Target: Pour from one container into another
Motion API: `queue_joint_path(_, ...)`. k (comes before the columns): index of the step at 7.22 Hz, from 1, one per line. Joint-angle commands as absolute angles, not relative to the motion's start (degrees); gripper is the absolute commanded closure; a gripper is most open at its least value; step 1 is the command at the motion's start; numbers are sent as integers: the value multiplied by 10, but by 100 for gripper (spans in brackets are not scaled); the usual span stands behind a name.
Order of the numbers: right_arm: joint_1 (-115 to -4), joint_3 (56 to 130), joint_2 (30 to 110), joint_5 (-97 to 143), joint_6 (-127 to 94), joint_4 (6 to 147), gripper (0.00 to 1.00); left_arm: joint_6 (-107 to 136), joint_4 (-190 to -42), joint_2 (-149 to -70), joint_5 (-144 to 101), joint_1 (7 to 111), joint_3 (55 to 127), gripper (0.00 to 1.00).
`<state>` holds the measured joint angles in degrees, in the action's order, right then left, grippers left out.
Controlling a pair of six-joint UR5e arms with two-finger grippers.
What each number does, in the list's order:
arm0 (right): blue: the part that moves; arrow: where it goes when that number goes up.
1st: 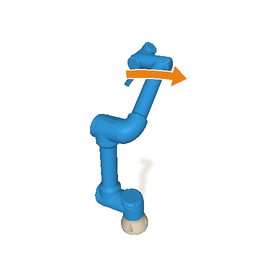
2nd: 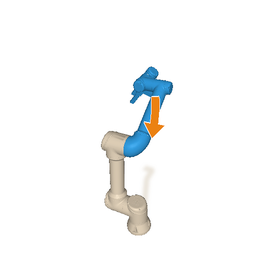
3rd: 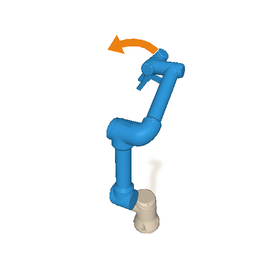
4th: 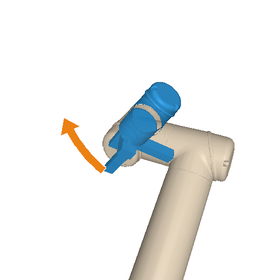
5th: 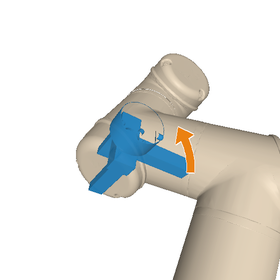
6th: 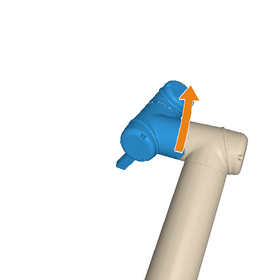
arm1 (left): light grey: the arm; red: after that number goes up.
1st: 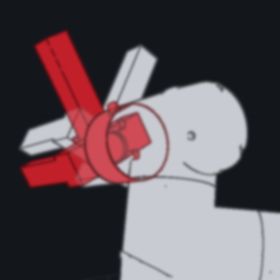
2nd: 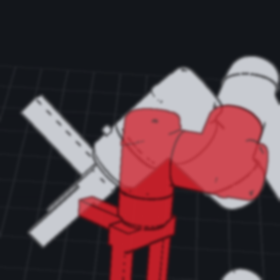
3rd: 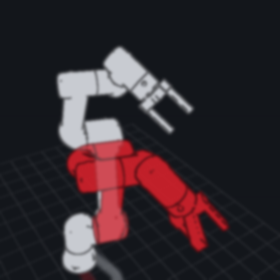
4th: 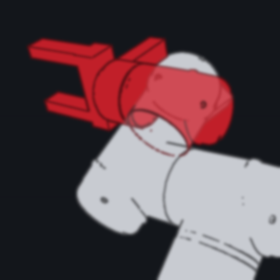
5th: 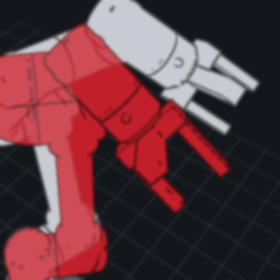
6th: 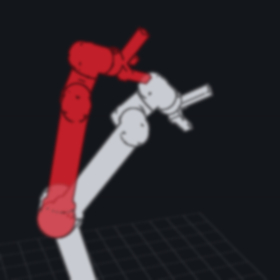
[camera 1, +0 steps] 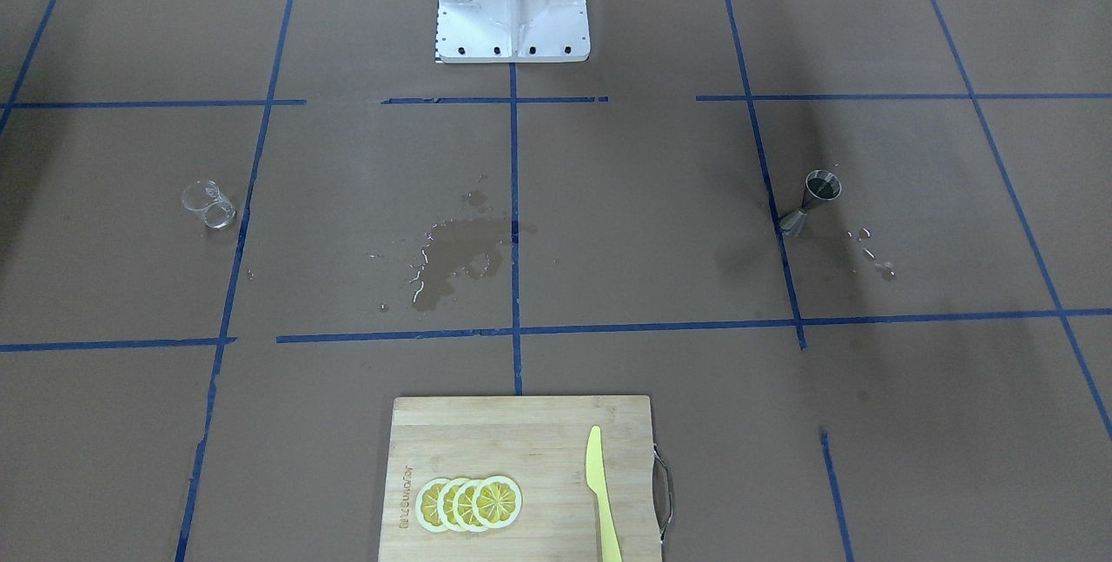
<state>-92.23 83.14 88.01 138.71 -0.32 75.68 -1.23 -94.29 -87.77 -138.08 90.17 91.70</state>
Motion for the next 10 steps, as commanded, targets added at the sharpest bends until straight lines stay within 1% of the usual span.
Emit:
queue_joint_path(1,-912,832,876,1379,-4,756,0,-13,-943,-879,-1380,903,918,0)
queue_joint_path(10,-901,833,876,1361,-20,758,0,-9,-942,-878,-1381,903,920,0)
